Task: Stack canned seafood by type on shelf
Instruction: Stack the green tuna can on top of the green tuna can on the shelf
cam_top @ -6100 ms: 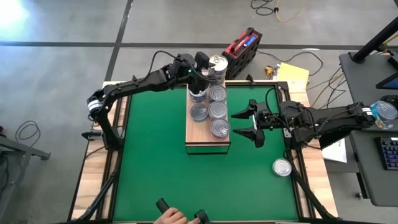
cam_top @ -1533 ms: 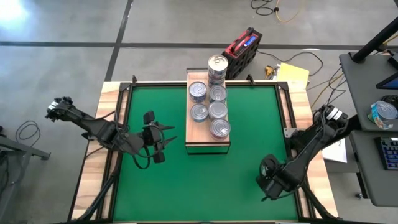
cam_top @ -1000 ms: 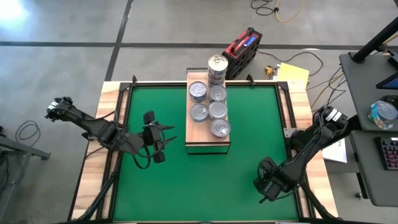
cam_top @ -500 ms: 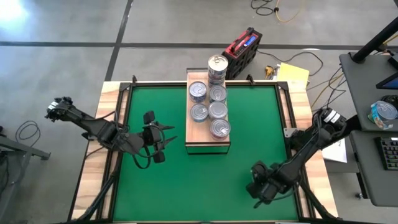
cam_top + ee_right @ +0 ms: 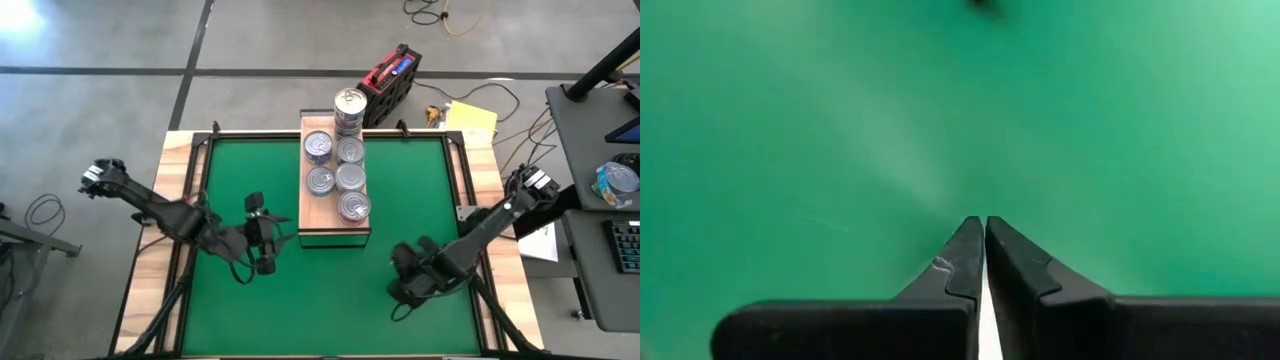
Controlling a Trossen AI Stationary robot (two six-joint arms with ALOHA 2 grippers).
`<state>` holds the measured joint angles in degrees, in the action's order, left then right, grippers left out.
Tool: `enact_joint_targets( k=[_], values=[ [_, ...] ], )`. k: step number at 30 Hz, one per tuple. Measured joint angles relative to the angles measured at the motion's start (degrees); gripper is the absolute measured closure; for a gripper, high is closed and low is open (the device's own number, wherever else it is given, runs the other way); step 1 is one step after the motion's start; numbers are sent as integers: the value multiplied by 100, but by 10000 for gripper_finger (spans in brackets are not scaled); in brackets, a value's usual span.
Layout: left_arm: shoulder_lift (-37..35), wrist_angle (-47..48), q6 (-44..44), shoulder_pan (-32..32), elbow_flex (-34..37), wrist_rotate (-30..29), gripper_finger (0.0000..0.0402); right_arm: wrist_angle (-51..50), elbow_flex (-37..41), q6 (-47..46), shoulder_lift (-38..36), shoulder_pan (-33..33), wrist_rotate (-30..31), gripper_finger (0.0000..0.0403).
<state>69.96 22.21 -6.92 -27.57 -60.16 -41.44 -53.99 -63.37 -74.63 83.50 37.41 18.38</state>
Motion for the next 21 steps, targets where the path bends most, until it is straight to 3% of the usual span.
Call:
enact_joint_targets(
  k=[3,6,11,21],
  values=[
    [305,-329,-55,-121,-15,-10,261,-1530,-140,-946,-103,254,-561,394],
    [610,-384,-193,-295,-95,-197,273,-2069,-27,-1790,-140,653,-1172,394],
    [967,-392,-264,-584,-323,-731,293,-1172,376,-2300,-49,1142,-1531,394],
    [1613,-369,-275,-732,-778,-751,317,668,871,-1887,477,1133,-1101,394]
  ],
)
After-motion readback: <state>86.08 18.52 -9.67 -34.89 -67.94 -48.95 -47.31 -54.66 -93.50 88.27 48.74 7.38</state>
